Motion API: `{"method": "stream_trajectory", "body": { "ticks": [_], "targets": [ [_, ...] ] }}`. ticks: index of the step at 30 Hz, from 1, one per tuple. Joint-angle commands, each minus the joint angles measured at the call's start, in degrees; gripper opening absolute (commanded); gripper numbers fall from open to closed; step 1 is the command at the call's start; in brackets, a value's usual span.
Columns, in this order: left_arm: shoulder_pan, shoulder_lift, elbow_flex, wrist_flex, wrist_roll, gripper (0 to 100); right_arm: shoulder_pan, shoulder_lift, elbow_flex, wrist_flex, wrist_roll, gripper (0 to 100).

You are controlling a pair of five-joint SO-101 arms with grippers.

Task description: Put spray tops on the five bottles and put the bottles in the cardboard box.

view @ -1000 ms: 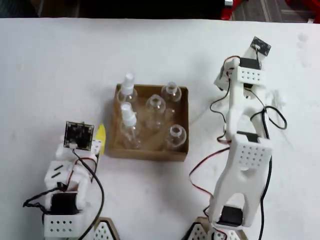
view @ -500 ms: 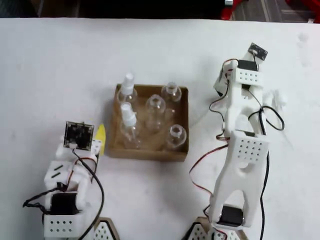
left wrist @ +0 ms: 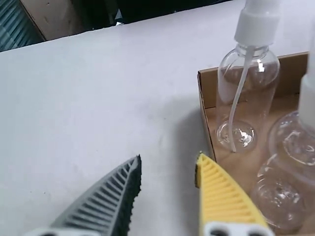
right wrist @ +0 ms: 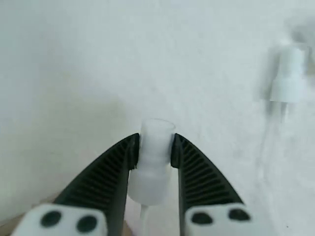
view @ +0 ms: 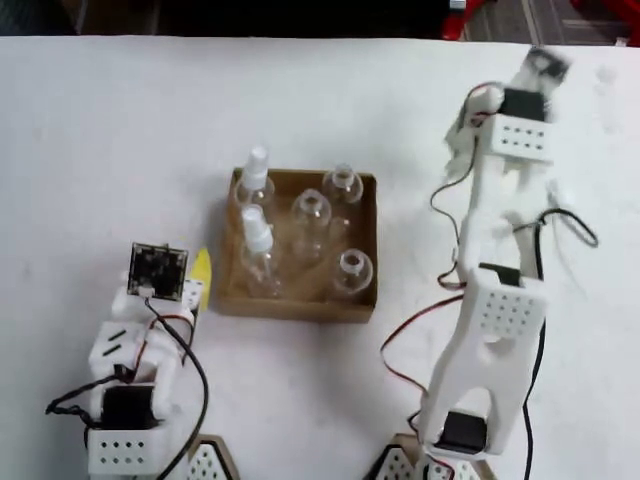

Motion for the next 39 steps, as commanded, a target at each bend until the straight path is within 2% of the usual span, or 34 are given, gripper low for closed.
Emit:
{"method": "stream_trajectory", "body": {
  "ticks": [1,5,13,15,20,29,33,39],
  "targets": [
    [0.6,-0.3,0.1,0.2,-0.6,17,0.6,-10.2,-11.5,7.6,-0.2,1.6],
    [0.6,-0.3,0.1,0.2,-0.6,17,0.0,-15.9,-16.5,8.4,-0.2,1.6],
    [0.6,-0.3,0.1,0.2,-0.7,17,0.0,-24.9,-16.4,8.7,-0.1,1.6],
    [0.6,-0.3,0.1,0.2,-0.7,17,0.0,-26.4,-15.4,8.7,2.3,1.6],
    [0.5,-0.3,0.1,0.2,-0.7,17,-4.2,-33.5,-6.9,8.7,13.2,1.6],
    [0.3,-0.3,0.1,0.2,-0.7,17,-16.9,-58.9,17.4,7.7,14.0,1.6],
    [0.3,-0.3,0.1,0.2,-0.7,17,-22.9,-68.4,32.4,1.0,15.8,1.6],
    [0.1,-0.3,0.1,0.2,-0.7,17,-27.3,-81.1,56.7,-24.0,24.6,1.6]
  ]
}}
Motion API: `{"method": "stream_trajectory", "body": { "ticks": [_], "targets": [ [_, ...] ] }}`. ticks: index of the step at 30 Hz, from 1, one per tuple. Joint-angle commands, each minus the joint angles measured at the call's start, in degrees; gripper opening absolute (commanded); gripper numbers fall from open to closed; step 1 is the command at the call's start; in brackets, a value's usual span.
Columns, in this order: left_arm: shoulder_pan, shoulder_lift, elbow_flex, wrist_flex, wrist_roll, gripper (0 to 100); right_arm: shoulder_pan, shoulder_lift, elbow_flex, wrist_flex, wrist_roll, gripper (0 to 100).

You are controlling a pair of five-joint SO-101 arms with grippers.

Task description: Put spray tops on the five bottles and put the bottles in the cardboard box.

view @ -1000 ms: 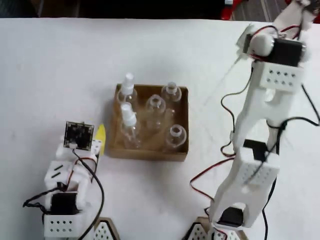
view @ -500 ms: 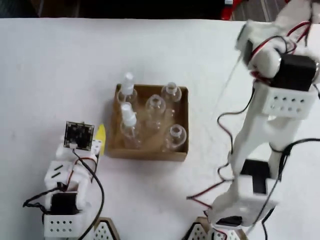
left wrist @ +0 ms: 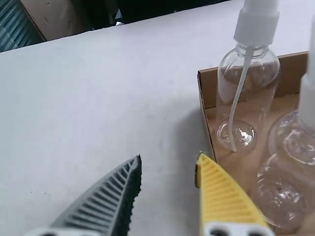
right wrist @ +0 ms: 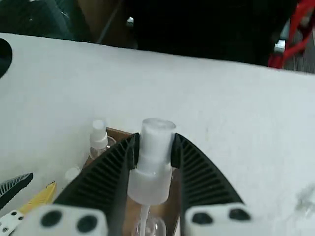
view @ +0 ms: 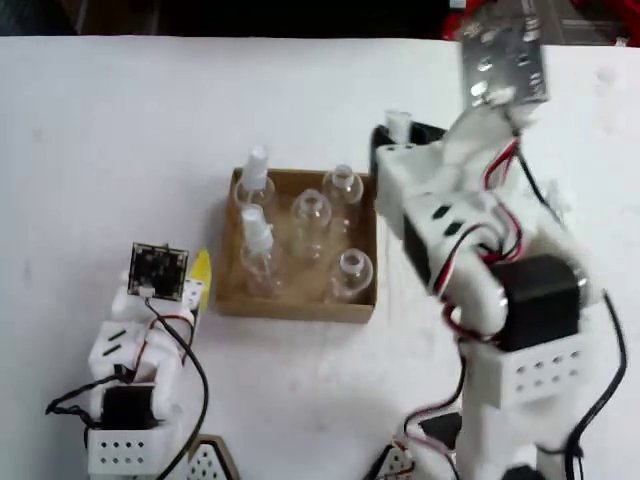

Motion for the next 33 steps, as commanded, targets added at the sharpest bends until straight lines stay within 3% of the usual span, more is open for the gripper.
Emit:
{"method": "stream_trajectory", "body": {
  "ticks": [1,8,16,22,28,33],
  "targets": [
    [0.1,-0.3,0.1,0.2,-0.6,17,-2.2,-10.0,18.8,-22.1,4.6,1.6],
    [0.4,-0.3,0.1,0.2,-0.6,17,-4.1,-21.0,45.3,-59.2,5.1,1.6],
    [0.3,-0.3,0.1,0.2,-0.7,17,-11.9,-22.3,57.4,-84.4,5.3,1.6],
    [0.1,-0.3,0.1,0.2,-0.7,17,-13.1,-20.8,64.9,-96.3,13.5,1.6],
    [0.2,-0.3,0.1,0.2,-0.7,17,-12.9,-16.1,70.9,-107.0,14.1,1.6],
    [0.1,-0.3,0.1,0.2,-0.7,17,-12.9,-14.4,73.0,-109.7,13.7,1.6]
  ]
}}
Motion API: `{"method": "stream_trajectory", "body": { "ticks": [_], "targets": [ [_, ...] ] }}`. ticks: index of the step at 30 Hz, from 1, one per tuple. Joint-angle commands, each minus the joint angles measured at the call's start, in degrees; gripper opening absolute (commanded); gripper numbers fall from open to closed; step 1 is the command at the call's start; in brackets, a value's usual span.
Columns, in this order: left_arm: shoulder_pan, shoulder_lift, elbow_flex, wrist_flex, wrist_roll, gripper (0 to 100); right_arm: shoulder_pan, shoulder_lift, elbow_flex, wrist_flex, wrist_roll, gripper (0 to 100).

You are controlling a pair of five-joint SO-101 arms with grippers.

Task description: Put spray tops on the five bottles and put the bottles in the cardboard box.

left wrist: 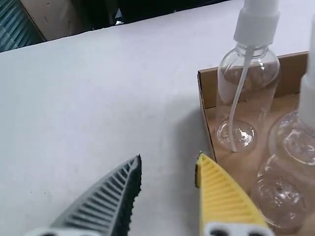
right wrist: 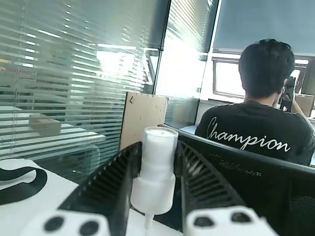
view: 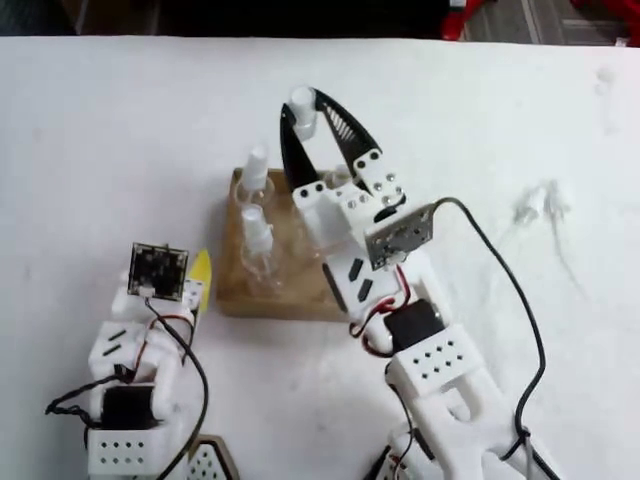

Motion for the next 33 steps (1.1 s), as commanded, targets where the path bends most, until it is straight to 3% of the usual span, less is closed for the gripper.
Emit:
{"method": "stream_trajectory", "body": {
  "ticks": [1,25,33],
  "targets": [
    [0.1,-0.3,0.1,0.2,-0.7,17,0.0,0.5,0.4,-2.8,0.4,1.6],
    [0.1,-0.3,0.1,0.2,-0.7,17,0.1,1.2,2.3,-2.8,0.4,1.6],
    [0.0,-0.3,0.1,0.2,-0.7,17,0.1,5.9,0.9,-11.7,0.8,1.6]
  ]
}}
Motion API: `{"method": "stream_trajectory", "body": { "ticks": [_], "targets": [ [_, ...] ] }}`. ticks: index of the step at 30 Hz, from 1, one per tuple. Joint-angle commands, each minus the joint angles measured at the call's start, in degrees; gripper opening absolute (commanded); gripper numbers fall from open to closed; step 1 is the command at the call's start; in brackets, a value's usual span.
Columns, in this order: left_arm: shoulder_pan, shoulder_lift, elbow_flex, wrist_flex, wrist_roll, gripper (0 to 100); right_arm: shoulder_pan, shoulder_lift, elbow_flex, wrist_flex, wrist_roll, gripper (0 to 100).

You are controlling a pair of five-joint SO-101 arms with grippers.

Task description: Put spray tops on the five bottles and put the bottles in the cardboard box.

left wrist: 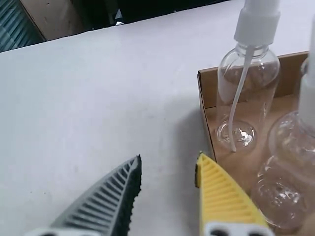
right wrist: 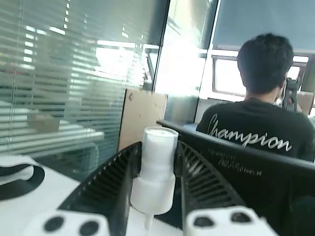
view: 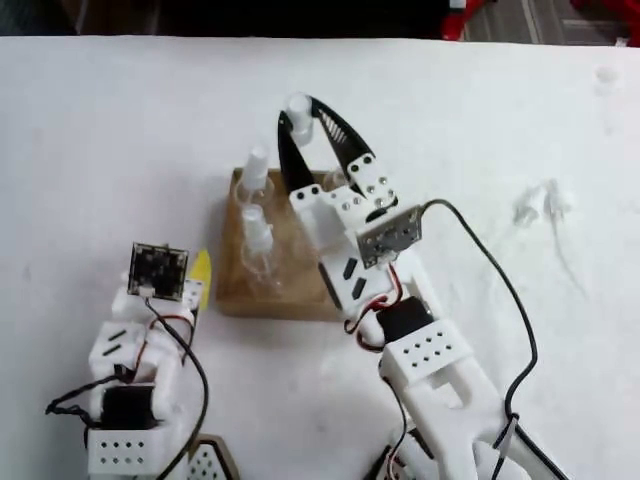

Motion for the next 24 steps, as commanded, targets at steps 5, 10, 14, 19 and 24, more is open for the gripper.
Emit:
{"method": "stream_trajectory", "body": {
  "ticks": [5,10,14,19,24],
  "targets": [
    [0.0,-0.3,0.1,0.2,-0.7,17,0.0,0.5,-0.4,-3.8,0.3,1.6],
    [0.0,-0.3,0.1,0.2,-0.7,17,0.0,0.7,-0.4,-3.7,0.4,1.6],
    [0.1,-0.3,0.1,0.2,-0.7,17,0.0,0.3,-0.4,-3.7,0.3,1.6],
    [0.1,-0.3,0.1,0.2,-0.7,17,0.1,0.7,-0.3,-3.6,0.4,1.6],
    [0.2,-0.3,0.1,0.2,-0.7,17,1.3,0.7,0.2,-3.7,0.2,1.6]
  ]
}}
